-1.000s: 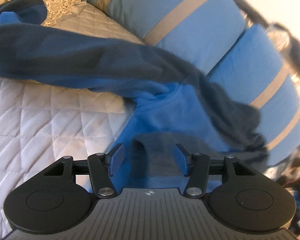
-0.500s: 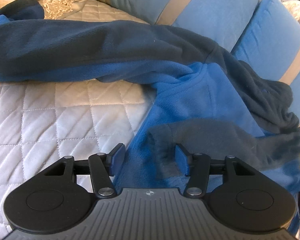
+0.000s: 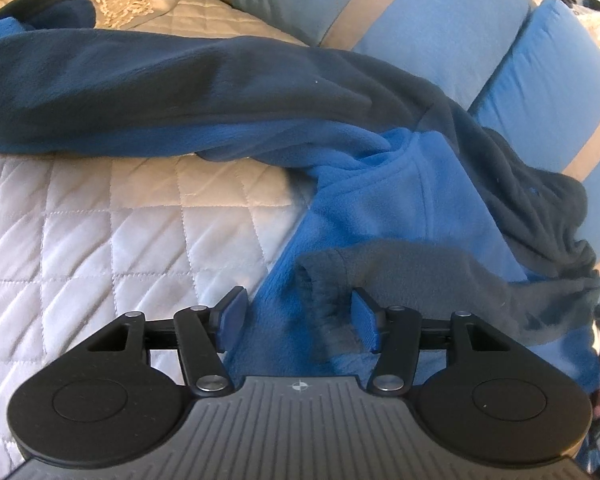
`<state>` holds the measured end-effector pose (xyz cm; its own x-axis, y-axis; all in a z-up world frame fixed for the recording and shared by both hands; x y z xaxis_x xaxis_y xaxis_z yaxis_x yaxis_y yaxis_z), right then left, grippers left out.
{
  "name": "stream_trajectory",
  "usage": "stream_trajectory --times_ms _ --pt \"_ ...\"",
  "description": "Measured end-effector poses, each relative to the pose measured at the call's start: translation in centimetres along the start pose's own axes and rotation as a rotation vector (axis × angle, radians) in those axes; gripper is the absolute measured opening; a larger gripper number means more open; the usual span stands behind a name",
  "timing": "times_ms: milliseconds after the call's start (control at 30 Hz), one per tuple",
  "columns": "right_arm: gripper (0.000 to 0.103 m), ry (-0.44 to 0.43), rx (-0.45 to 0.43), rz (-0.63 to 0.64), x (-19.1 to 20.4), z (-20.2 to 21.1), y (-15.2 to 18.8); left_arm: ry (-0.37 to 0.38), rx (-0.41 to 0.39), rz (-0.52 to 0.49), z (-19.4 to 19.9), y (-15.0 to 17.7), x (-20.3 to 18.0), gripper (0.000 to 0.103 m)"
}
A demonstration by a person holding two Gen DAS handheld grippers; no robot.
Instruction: Fold clothes
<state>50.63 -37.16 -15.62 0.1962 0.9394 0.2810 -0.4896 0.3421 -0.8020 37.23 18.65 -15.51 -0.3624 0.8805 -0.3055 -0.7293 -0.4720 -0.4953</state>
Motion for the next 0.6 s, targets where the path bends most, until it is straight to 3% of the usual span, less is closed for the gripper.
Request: stream_trajectory --times_ms 133,233,433,600 --pt "0.072 0.021 -0.016 -0.027 -0.5 1.9 0.2 0.0 -0.021 0.013 1.0 -0.1 0.3 0.065" --pt "0.083 0.019 -0.009 -0.042 -0.6 3.3 0.5 0.04 -0.069 -0.007 2.8 -0.2 0.3 0.069" --pt "0.102 0.004 -0.001 -0.117 -0.8 7.3 1.5 0.109 -0.201 -0.089 9.3 0.2 -1.3 0.07" --pt "0.103 -0.034 -0.027 -0.175 -1.1 10.7 1.9 0.186 -0.28 -0.245 18.0 1.2 -6.9 0.07"
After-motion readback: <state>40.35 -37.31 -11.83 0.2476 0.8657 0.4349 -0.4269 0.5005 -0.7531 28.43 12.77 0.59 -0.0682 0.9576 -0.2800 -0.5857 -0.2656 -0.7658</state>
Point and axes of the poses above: each gripper's, at about its wrist camera, not at the fingertips, and z roughly against the way its jaws point, x to its left, y to its underside, the point moved 6 cm from there along -z, roughly the way its jaws point, and after that the axes turned 3 degrees about -y, right-handed, at the moved point
